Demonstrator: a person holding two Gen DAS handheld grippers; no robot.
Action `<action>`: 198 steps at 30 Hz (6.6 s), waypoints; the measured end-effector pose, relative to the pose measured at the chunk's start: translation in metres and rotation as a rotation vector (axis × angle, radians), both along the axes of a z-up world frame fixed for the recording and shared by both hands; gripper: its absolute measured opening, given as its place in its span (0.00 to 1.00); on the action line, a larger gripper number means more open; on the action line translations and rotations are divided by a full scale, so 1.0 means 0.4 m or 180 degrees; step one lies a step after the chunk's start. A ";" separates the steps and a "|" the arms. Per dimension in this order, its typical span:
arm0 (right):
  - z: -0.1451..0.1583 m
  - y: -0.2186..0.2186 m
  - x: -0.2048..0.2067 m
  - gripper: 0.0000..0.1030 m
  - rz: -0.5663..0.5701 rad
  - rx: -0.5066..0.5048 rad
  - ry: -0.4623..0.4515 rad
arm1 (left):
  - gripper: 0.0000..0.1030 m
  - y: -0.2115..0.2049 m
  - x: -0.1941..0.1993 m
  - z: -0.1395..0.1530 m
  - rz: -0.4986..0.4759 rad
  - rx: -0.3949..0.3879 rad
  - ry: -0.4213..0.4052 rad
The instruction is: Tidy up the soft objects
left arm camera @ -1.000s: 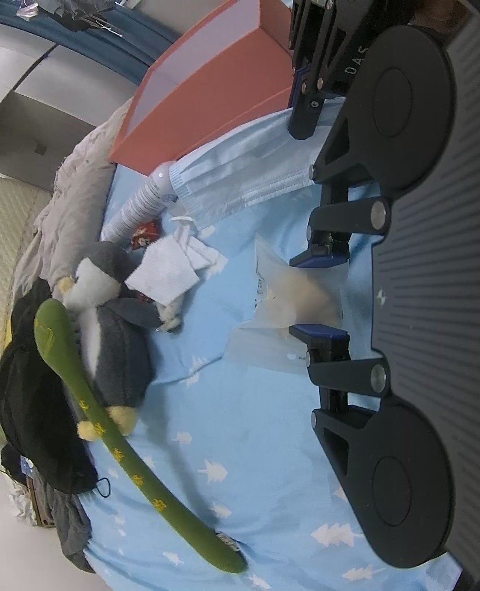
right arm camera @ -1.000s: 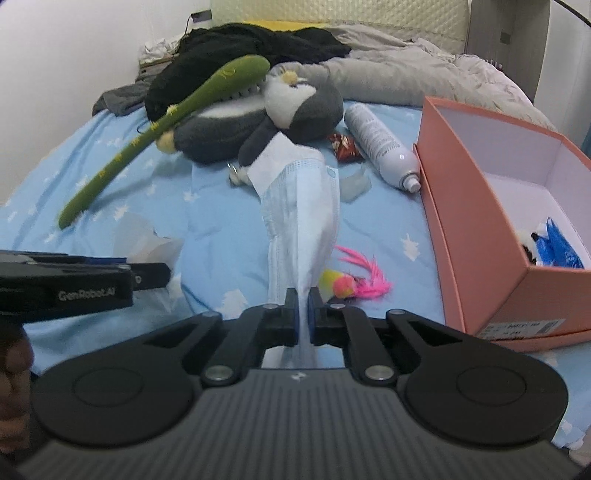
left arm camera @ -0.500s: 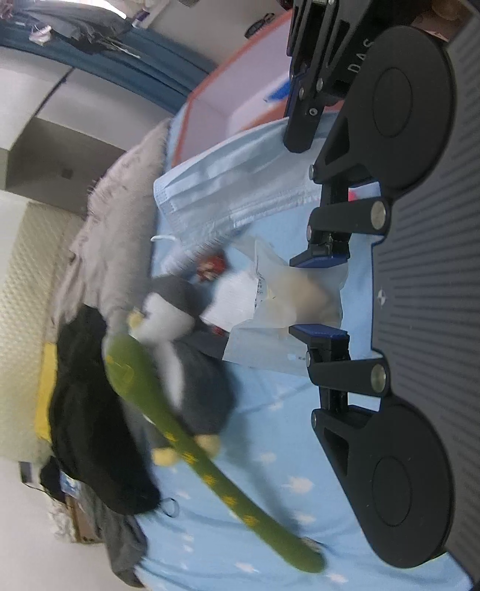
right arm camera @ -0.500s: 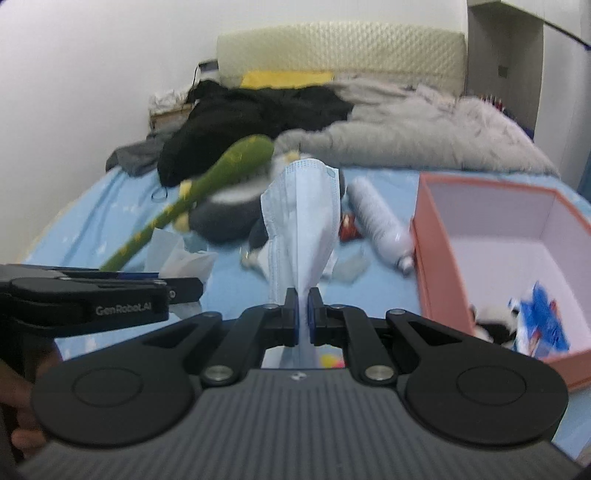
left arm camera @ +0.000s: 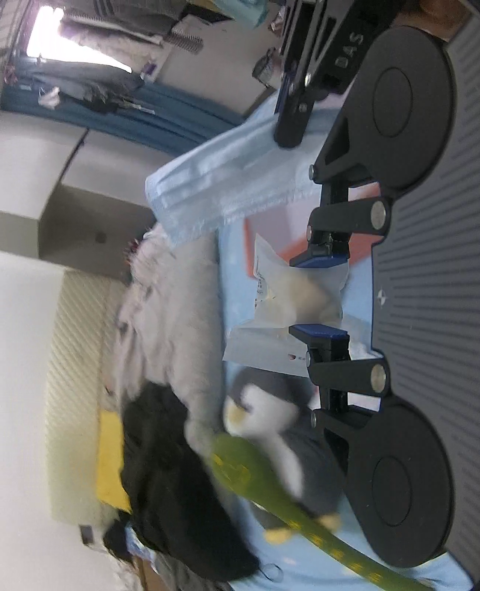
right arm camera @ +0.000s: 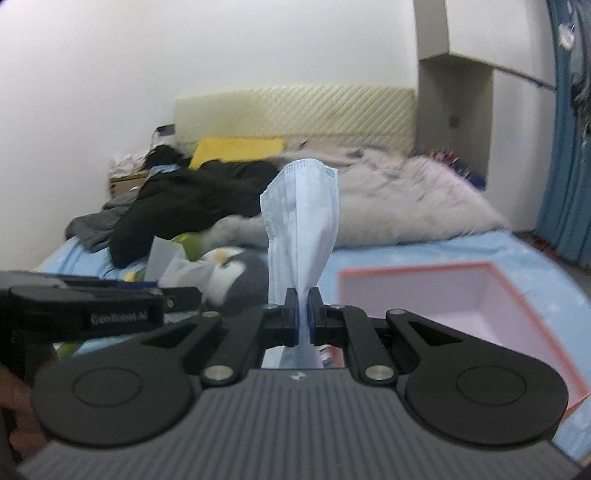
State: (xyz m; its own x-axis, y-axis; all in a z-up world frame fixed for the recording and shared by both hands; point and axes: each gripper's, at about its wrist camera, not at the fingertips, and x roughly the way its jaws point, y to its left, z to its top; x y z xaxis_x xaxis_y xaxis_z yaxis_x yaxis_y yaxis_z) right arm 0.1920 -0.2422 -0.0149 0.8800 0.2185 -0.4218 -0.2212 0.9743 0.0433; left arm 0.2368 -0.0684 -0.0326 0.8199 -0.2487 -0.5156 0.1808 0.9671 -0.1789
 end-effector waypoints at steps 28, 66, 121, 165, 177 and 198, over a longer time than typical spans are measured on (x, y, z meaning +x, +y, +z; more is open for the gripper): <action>-0.262 -0.402 0.240 0.08 -0.0848 -0.0020 0.1366 | 0.35 -0.566 0.420 -0.273 -0.0973 0.0372 0.1144; -0.008 -0.264 -0.007 0.50 -0.0455 0.0318 0.0171 | 0.65 -0.241 0.064 0.031 -0.0655 -0.0034 0.0011; -0.338 0.118 -0.213 0.50 0.0200 0.0024 0.1059 | 0.65 0.221 -0.227 -0.331 0.0419 0.0047 0.0984; -0.516 0.180 0.052 0.47 0.0413 -0.0186 0.1124 | 0.04 0.149 0.236 -0.526 0.0374 0.0224 0.0959; -0.471 0.168 0.021 0.47 0.0354 -0.0078 0.1098 | 0.03 0.173 0.071 -0.420 0.0254 0.0015 0.0906; -0.485 0.206 -0.053 0.48 0.0339 -0.0084 0.1237 | 0.56 0.275 -0.213 -0.465 0.0176 -0.0097 0.1571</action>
State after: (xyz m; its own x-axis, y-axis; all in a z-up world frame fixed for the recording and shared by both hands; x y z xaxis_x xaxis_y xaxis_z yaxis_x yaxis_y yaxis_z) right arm 0.1706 -0.1600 -0.2087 0.6270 0.2845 -0.7252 -0.2930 0.9487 0.1189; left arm 0.1515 0.0415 -0.2186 0.4921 -0.2328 -0.8388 0.0161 0.9659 -0.2586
